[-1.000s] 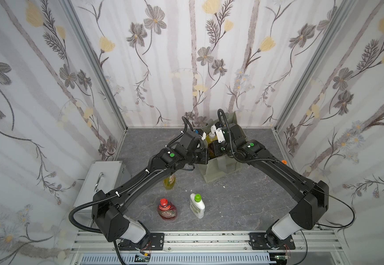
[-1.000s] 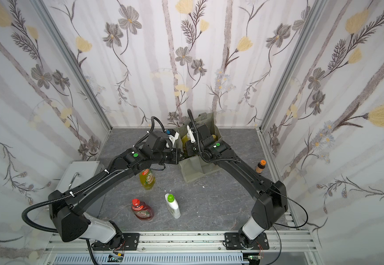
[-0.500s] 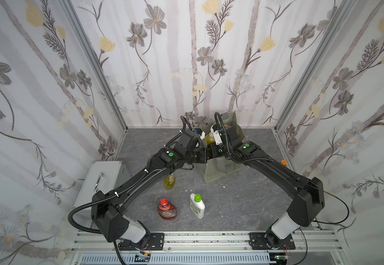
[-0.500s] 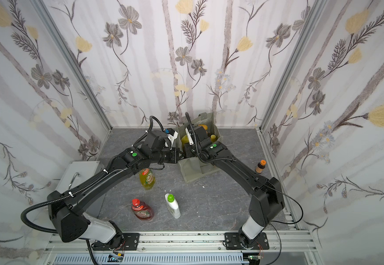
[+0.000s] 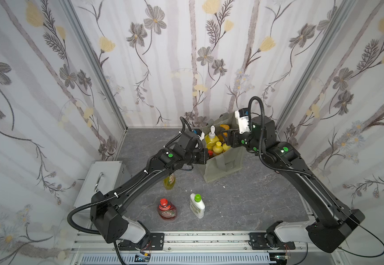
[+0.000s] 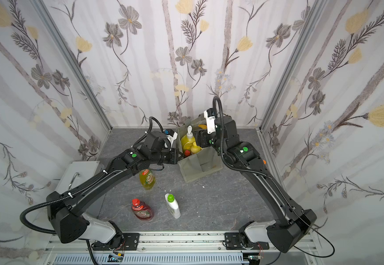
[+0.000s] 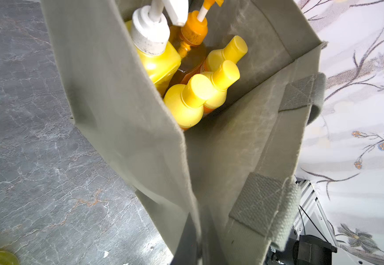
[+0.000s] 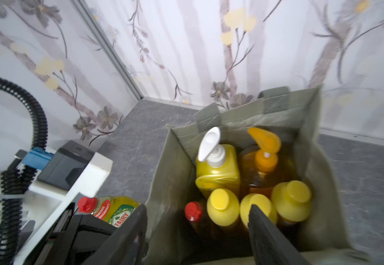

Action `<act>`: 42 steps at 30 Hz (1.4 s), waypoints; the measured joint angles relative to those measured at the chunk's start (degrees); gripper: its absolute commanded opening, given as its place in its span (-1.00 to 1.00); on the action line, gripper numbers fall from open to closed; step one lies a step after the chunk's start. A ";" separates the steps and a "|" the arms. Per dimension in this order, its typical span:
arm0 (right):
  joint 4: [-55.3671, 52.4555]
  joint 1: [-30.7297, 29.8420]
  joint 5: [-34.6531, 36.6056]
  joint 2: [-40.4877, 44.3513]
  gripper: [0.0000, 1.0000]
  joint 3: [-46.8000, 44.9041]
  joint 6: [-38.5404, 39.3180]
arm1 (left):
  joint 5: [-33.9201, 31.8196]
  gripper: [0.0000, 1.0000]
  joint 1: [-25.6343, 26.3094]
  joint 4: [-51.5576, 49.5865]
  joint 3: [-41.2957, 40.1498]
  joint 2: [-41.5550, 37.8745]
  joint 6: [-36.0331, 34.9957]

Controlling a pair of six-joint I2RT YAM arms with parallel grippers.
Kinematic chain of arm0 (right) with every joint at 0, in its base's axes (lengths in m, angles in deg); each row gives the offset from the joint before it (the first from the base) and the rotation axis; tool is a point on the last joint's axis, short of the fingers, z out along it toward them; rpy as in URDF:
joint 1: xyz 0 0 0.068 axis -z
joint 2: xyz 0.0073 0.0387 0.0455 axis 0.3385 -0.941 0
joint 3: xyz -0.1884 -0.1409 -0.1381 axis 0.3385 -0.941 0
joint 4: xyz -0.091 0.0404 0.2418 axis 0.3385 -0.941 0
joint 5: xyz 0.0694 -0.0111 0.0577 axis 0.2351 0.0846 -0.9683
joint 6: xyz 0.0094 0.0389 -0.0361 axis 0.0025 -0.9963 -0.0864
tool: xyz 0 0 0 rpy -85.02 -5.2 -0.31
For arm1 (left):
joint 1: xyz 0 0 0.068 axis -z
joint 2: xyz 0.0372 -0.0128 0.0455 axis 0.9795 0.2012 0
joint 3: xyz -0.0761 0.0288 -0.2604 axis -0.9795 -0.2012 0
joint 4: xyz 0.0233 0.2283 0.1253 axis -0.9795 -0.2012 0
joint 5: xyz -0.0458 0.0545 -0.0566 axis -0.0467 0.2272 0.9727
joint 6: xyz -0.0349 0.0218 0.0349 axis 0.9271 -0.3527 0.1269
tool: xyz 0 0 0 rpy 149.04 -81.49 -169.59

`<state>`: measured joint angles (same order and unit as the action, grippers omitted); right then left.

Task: Pack dish soap into the shopping bag
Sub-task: Adjust the shopping bag at the center of the board.

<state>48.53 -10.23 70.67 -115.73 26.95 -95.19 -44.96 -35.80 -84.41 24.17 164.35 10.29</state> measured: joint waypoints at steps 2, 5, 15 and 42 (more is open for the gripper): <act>-1.57 2.91 1.92 0.61 0.43 -0.15 0.87 | 0.24 0.30 0.00 0.70 -0.37 -0.15 0.02; -4.52 6.10 5.22 -0.68 0.44 -0.70 2.29 | 0.33 0.45 0.00 0.63 -0.74 -0.98 0.42; -9.70 11.43 6.67 -10.99 0.41 4.50 3.41 | -1.38 0.49 -2.62 -0.52 2.78 -0.79 0.37; -12.90 13.05 3.21 -9.05 -0.78 -1.46 4.22 | 0.24 -0.88 -7.23 -5.92 21.92 15.89 -2.56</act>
<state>35.63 2.82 73.89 -124.77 25.49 -90.97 -44.72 -43.04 -90.34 46.09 180.24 7.73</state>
